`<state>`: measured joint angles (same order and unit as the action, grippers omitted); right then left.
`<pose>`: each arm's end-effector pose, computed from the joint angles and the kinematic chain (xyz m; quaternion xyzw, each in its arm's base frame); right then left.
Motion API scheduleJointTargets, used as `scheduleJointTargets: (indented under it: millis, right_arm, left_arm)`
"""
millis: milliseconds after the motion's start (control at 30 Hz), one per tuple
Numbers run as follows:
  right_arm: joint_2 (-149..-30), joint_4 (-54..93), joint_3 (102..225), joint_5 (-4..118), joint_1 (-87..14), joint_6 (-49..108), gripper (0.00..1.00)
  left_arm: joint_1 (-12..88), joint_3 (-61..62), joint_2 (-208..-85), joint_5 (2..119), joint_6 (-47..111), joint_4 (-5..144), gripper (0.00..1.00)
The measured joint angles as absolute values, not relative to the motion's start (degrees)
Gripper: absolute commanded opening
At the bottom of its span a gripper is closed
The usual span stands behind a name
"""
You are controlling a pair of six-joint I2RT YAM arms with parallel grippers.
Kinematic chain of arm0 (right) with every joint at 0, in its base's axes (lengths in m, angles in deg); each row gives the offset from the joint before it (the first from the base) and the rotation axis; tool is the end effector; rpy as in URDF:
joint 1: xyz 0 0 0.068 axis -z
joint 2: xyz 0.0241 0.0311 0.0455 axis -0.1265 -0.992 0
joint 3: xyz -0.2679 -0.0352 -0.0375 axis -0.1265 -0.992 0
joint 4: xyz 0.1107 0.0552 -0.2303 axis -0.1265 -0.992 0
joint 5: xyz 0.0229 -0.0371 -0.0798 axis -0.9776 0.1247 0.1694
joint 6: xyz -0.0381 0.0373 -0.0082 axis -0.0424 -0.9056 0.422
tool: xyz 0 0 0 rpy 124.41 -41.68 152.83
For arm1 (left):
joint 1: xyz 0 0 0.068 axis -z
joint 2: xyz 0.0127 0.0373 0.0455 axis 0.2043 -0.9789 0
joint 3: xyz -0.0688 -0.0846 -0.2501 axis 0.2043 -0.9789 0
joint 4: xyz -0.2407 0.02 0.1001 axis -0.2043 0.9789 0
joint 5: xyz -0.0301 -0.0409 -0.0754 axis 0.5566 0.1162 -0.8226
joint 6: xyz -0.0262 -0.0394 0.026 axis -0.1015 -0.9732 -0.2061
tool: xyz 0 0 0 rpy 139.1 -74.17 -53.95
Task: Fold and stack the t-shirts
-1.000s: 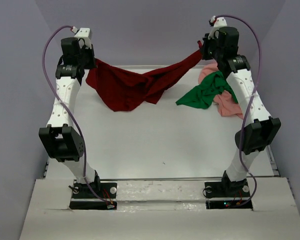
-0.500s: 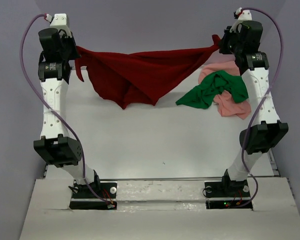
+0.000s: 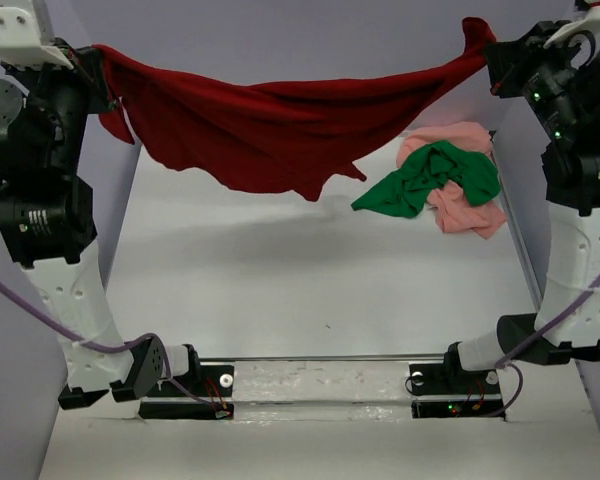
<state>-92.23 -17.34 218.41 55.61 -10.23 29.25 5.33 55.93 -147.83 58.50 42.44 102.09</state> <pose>0.2251 0.0172 0.6123 -0.0362 0.6486 0.1179 0.7511 0.1680 0.0127 0.6368 0.0371 0.5701 -0.0108 0.8207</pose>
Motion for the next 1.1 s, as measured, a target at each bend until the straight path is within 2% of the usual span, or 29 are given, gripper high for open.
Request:
scheduleJointTargets:
  millis: [133, 267, 367, 567, 700, 867, 1100]
  right_arm:
    - [-90.77, -17.12, 221.45, 55.61, -10.23, 29.06, 0.0]
    - [-96.69, -16.25, 227.4, 55.87, -10.23, 29.03, 0.0]
    - [-107.1, -15.27, 231.42, 56.9, -10.23, 29.03, 0.0]
    - [-130.46, -16.97, 234.35, 59.17, -10.23, 28.4, 0.0]
    - [-139.47, -20.03, 232.62, 59.8, -10.23, 27.55, 0.0]
    - [-140.23, -21.21, 227.77, 59.74, -10.27, 27.37, 0.0]
    - [-138.35, -17.15, 220.36, 59.74, -10.23, 27.37, 0.0]
  left_arm:
    - [5.33, 58.07, -146.32, 58.13, 41.72, 100.97, 0.0]
    - [5.31, 56.45, -148.18, 58.16, 41.44, 98.13, 0.0]
    - [5.31, 55.1, -153.4, 58.22, 41.41, 96.49, 0.0]
    - [5.31, 54.37, -172.66, 59.12, 41.44, 95.49, 0.0]
    - [5.31, 49.78, -181.75, 58.99, 41.35, 95.92, 0.0]
    - [5.62, 35.84, -182.23, 58.48, 41.33, 93.96, 0.0]
    - [6.45, 25.81, -179.65, 58.64, 41.61, 87.99, 0.0]
